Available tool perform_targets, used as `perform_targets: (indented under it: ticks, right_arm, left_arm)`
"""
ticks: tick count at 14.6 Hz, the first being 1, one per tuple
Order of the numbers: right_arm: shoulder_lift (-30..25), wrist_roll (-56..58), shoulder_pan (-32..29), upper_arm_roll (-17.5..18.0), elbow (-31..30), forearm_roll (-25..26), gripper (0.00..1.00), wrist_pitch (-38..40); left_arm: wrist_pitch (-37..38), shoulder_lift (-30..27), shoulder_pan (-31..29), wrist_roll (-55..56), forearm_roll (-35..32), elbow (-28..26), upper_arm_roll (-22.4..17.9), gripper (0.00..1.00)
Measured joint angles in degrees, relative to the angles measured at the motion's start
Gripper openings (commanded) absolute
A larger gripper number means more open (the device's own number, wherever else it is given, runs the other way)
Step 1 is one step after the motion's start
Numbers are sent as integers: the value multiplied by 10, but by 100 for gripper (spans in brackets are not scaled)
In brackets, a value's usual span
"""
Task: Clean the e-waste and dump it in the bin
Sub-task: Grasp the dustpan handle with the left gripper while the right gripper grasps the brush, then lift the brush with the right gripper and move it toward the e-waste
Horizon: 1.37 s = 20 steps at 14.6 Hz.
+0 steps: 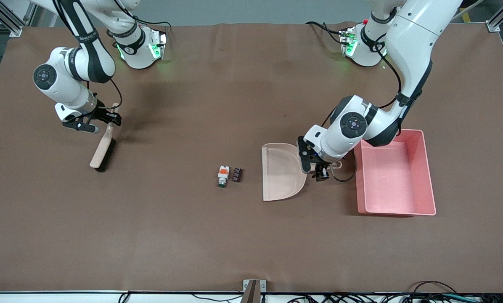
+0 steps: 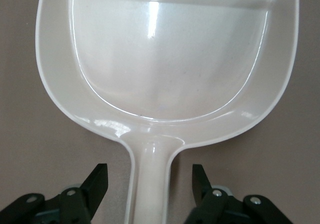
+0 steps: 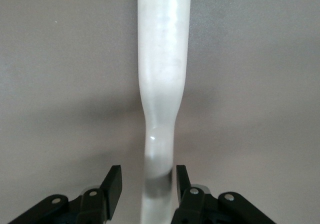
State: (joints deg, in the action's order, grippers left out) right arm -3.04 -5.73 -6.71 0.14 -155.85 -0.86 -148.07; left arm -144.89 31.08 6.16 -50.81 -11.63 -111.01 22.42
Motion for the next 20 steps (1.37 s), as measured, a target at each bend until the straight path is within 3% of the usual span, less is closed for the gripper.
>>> perform_targets:
  ticks: [7, 15, 20]
  right_arm:
    - [15, -4, -3, -1, -3, 0, 39, -30]
    - [19, -5, -3, -1, -3, 0, 1, -32]
    - [23, -5, -3, 1, -1, 0, 0, -40]
  left_arm:
    - [-14, 8, 0, 0, -8, 0, 0, 48]
    - [-21, 13, 4, -1, -23, 2, 0, 14]
    - [-21, 14, 7, -1, -26, 10, 1, 2]
